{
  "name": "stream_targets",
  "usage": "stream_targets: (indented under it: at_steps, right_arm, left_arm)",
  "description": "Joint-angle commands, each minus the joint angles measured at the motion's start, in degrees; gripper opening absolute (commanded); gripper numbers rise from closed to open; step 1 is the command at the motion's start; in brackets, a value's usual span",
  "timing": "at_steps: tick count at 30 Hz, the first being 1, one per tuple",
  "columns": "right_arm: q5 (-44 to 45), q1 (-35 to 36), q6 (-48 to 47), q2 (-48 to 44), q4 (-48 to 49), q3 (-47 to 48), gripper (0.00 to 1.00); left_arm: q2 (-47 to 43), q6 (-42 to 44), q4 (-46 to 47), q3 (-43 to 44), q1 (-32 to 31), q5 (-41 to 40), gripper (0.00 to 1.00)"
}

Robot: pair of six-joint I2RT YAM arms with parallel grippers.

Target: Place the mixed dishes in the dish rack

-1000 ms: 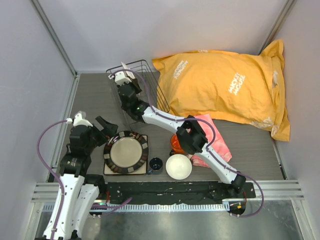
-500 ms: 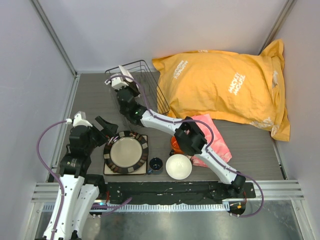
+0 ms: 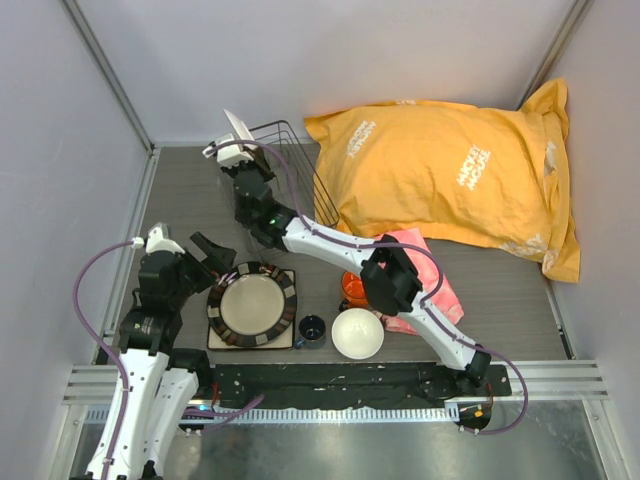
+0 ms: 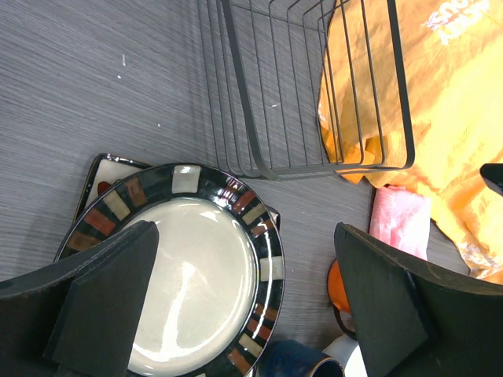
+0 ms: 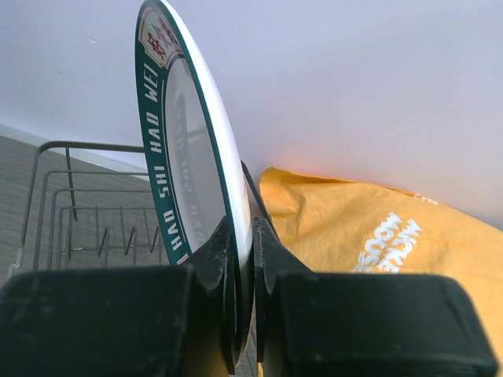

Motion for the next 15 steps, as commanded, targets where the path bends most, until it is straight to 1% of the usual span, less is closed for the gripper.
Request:
stream_targets:
  at_steps: [1, 9, 15]
  right_arm:
    - [-0.95, 0.28, 2.18, -3.40, 3.47, 3.12, 0.01]
    - [-1.75, -0.07, 4.72, 1.52, -0.13, 9.54, 0.01]
    - [-2.89, -0.43, 8.15, 2.31, -2.33, 9.55, 0.01]
  left_arm:
    - [-0.43, 0.44, 2.08, 0.68, 0.01, 0.69, 1.00]
    - [-0.78, 1.06, 1.30, 0.68, 0.01, 0.25, 1.00]
    - [-0.69, 1.23, 1.12, 0.68, 0.01, 0.16, 1.00]
